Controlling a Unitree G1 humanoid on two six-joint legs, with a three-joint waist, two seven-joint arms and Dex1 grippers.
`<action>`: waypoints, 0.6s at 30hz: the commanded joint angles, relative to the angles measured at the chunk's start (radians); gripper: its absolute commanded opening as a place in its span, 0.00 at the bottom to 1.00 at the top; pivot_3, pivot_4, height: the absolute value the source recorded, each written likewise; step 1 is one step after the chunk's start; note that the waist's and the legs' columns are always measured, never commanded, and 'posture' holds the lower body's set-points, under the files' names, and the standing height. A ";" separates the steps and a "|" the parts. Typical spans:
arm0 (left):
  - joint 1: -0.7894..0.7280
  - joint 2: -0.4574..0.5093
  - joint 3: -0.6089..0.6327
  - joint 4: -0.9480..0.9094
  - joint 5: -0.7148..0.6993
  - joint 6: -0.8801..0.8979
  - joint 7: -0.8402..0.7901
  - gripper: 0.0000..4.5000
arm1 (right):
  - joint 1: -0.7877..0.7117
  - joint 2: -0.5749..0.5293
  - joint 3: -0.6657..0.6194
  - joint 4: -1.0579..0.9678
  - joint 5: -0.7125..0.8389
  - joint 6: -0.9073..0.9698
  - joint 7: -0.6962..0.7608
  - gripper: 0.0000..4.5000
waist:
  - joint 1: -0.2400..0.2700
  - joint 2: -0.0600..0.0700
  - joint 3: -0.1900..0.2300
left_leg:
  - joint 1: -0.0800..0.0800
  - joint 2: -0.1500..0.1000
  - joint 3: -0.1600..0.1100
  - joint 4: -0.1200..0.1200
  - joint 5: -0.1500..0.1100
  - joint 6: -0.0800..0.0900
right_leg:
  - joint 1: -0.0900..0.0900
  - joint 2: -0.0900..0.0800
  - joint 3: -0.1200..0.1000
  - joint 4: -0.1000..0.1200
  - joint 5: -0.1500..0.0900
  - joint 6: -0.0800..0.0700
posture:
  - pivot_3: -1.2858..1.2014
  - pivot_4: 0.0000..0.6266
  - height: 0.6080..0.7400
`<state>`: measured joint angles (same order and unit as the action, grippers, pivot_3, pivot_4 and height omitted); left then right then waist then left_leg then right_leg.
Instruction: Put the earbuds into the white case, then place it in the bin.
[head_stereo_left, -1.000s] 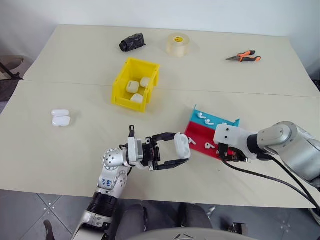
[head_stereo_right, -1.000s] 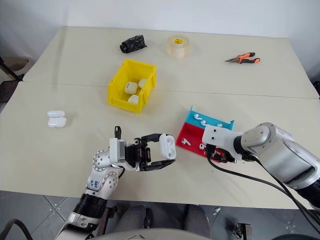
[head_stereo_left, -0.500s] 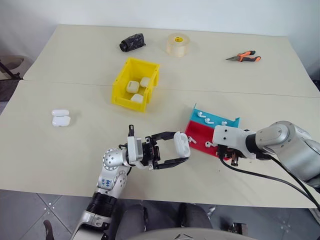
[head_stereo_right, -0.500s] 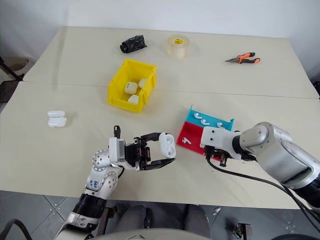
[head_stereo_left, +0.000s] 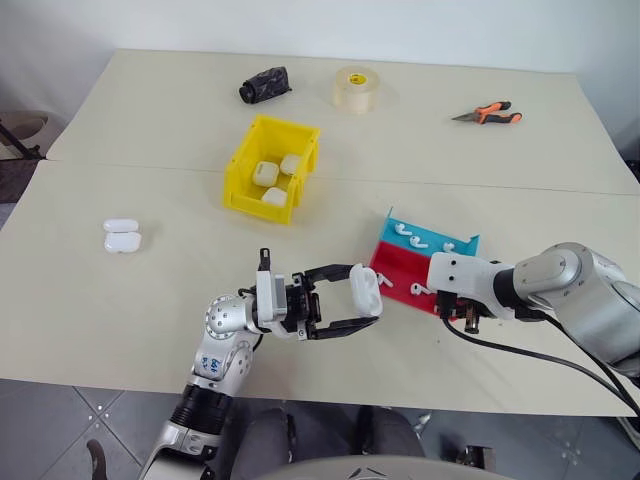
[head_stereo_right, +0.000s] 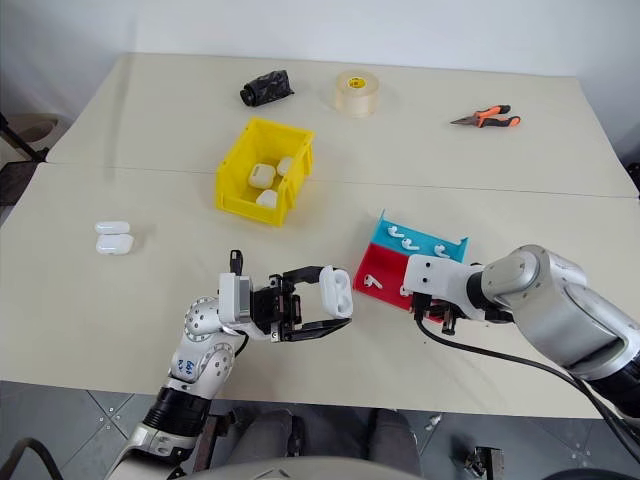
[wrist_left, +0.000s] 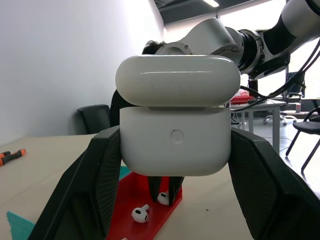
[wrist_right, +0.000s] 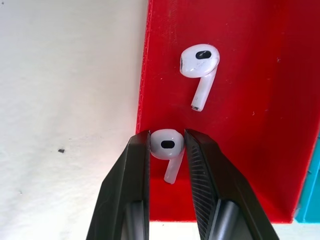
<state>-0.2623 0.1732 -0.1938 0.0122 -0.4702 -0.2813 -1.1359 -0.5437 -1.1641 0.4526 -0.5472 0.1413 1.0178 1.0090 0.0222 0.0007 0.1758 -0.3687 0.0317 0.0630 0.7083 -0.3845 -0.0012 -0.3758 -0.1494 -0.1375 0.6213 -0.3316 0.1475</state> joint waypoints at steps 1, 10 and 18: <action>-0.009 -0.007 0.001 -0.028 -0.019 -0.005 -0.005 0.62 | 0.014 -0.013 -0.015 -0.009 -0.013 -0.008 0.008 0.24 | 0.000 0.000 0.000 | 0.000 0.000 0.000 0.000 0.000 0.000 | 0.000 0.000 0.000 0.000 0.000 0.000 | 0.52 0.24 1.00; 0.002 0.000 0.006 -0.032 -0.023 -0.006 -0.011 0.62 | 0.026 -0.004 -0.005 -0.011 -0.032 -0.036 0.022 0.13 | 0.000 0.000 0.000 | 0.000 0.000 0.000 0.000 0.000 0.000 | 0.000 0.000 0.000 0.000 0.000 0.000 | 0.52 0.24 1.00; 0.016 0.005 0.011 -0.027 -0.030 -0.011 -0.033 0.62 | 0.066 -0.018 -0.131 -0.048 0.017 -0.029 0.019 0.13 | 0.001 0.000 0.000 | 0.000 0.000 0.000 0.001 0.000 0.000 | 0.000 0.000 0.000 0.000 0.000 0.000 | 0.52 0.24 1.00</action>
<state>-0.2549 0.1788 -0.1870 0.0125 -0.4755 -0.2823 -1.1613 -0.4802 -1.1641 0.3799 -0.5566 0.1430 0.9845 1.0236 0.0231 0.0007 0.1758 -0.3692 0.0316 0.0629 0.7090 -0.3845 -0.0011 -0.3757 -0.1495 -0.1375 0.6214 -0.3316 0.1476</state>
